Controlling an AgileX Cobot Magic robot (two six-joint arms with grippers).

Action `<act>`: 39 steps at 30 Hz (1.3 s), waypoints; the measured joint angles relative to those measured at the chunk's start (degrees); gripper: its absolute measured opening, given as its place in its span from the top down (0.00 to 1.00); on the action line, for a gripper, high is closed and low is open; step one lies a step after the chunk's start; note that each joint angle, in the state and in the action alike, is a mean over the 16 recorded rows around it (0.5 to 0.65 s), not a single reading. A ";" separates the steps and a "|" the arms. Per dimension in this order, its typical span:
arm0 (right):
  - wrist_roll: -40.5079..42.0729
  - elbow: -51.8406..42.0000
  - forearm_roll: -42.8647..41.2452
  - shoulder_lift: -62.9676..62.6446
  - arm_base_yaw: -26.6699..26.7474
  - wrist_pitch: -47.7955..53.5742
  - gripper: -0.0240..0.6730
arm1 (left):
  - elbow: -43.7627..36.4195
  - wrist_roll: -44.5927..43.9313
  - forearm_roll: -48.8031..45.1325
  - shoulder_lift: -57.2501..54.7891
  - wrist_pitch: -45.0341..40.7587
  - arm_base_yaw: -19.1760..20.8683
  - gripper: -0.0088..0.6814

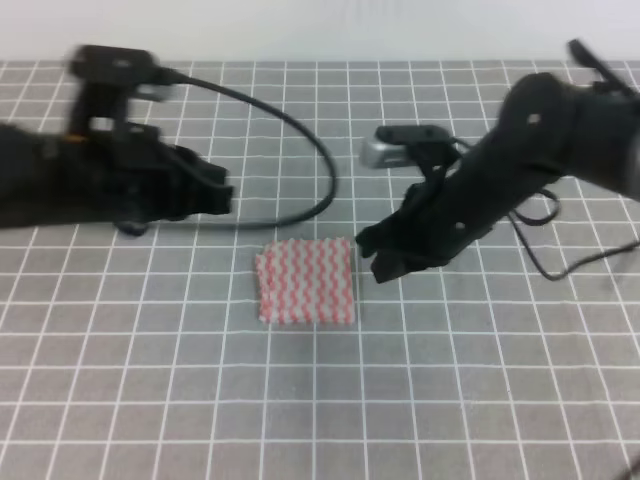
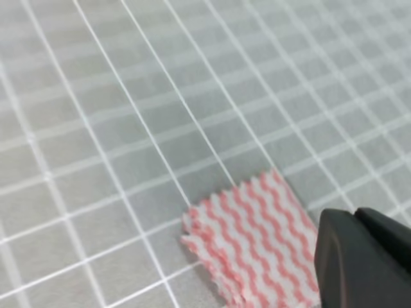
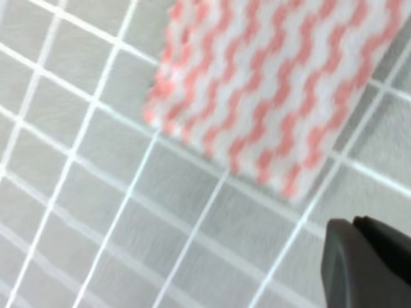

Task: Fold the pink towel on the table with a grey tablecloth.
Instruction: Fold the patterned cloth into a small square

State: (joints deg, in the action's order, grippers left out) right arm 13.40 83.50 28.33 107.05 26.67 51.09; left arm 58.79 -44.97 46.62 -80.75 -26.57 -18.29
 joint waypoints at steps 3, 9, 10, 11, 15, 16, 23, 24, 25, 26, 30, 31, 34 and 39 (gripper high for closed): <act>-0.03 -5.53 -0.28 -6.52 -0.09 -2.19 0.99 | -6.07 0.01 0.42 9.52 4.12 0.00 0.99; -0.04 -16.84 -1.16 -21.73 -0.11 -6.46 0.99 | -18.74 -0.11 -0.02 29.82 10.46 0.00 0.99; -0.09 -18.50 -1.39 -24.25 -0.11 -7.00 0.99 | -20.88 -0.09 -0.16 33.35 11.22 0.00 0.99; -0.26 -20.14 -1.66 -26.93 -0.11 -7.52 0.99 | -23.02 0.05 -0.34 36.88 11.90 0.01 0.99; -1.77 -27.16 -3.25 -38.05 -0.12 -9.59 0.99 | -30.55 0.75 -1.34 49.45 12.83 0.01 0.99; -2.28 -28.79 -3.67 -40.86 -0.12 -10.11 0.99 | -32.28 0.94 -1.60 52.45 12.66 0.02 0.99; -5.44 -39.23 -5.94 -59.10 -0.11 -15.05 0.99 | -41.87 3.53 -2.65 68.54 11.55 0.02 0.99; -5.76 -40.96 -6.22 -61.83 -0.11 -16.17 0.99 | -43.14 4.19 -2.64 70.21 11.64 0.03 0.99; -6.08 -42.56 -6.44 -64.44 -0.11 -17.50 0.99 | -44.28 4.78 -2.63 71.58 11.68 0.03 0.99; -6.34 -44.22 -6.63 -66.98 -0.11 -18.94 0.99 | -45.45 5.36 -2.63 72.85 11.93 0.03 0.99; -6.22 -51.17 -6.79 -76.47 -0.11 -26.46 0.99 | -49.58 7.13 -2.58 76.31 13.73 0.03 0.99; -6.01 -52.90 -6.76 -78.59 -0.11 -28.63 0.99 | -50.62 7.54 -2.57 76.86 14.50 0.03 0.99; -5.35 -58.35 -6.72 -84.31 -0.11 -35.33 0.99 | -53.56 8.80 -2.47 78.20 17.20 0.01 0.99; -4.55 -65.98 -6.63 -90.33 -0.12 -44.45 0.99 | -57.68 9.80 -2.49 78.82 20.37 0.02 0.99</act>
State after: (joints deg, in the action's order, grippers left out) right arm 8.84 17.51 21.70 16.72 26.55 6.64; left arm 1.11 -35.16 44.13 -1.92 -6.20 -18.27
